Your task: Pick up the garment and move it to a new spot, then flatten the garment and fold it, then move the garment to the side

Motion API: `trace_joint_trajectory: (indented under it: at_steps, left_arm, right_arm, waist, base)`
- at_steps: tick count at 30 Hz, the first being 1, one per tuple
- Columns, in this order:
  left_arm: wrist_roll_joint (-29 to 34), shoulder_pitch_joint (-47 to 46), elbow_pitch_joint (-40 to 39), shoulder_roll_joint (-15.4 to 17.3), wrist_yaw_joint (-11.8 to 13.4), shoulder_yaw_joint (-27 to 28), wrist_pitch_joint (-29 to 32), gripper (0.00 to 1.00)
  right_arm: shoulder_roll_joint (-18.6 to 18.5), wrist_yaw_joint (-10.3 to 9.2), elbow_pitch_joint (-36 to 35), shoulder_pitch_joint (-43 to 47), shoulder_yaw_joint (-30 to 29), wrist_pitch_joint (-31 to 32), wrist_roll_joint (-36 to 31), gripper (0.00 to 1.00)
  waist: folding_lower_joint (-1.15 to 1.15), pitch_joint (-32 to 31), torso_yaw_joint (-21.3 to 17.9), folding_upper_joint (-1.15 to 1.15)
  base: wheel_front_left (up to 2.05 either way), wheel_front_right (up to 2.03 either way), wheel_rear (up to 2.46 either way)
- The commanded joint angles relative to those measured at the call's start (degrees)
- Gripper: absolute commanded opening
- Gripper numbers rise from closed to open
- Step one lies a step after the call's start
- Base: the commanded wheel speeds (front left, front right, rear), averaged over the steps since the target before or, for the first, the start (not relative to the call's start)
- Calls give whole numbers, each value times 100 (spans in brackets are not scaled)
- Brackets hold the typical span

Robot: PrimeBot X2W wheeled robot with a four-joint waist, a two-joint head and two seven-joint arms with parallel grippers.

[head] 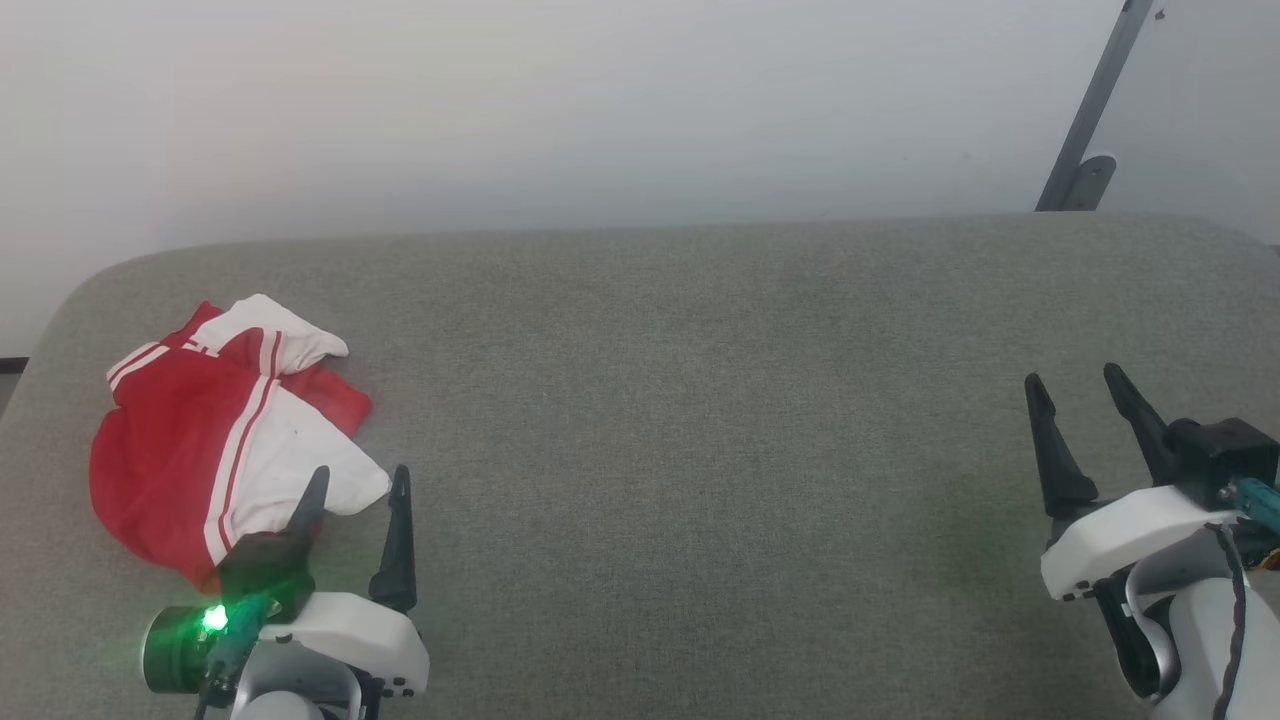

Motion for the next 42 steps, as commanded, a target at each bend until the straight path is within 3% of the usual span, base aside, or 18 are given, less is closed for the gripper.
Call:
trace_joint_trajectory:
  at_steps: [1,22,31,36,42]
  left_arm:
    - [154,-66,-1,-6,-35,28,-52,100]
    - [928,-137,270,-171,-214,354,-268,100]
    - [927,-161,392,-255,-336,481,-256,100]
    - [819,-269,512,-370,-380,612,-256,100]
    - [890,-304,613,-448,-342,676,-256,100]
  right_arm:
    - [-42,2,-12,-110,9,-70,-137,100]
    - [-75,2,101,-125,-113,-273,-652,100]
    - [-36,2,87,-74,-146,-266,-493,100]
    - [-20,2,50,7,-145,-266,-337,100]
    - [-46,2,-25,89,62,-266,-204,100]
  waist:
    - [0,-4,-1,0]
    - [0,-3,15,0]
    - [0,-1,78,0]
    - [0,12,331,0]
    - [0,2,1001,0]
  base:
    - [0,0,0]
    - [0,0,0]
    - [0,0,0]
    - [0,0,0]
    - [0,0,0]
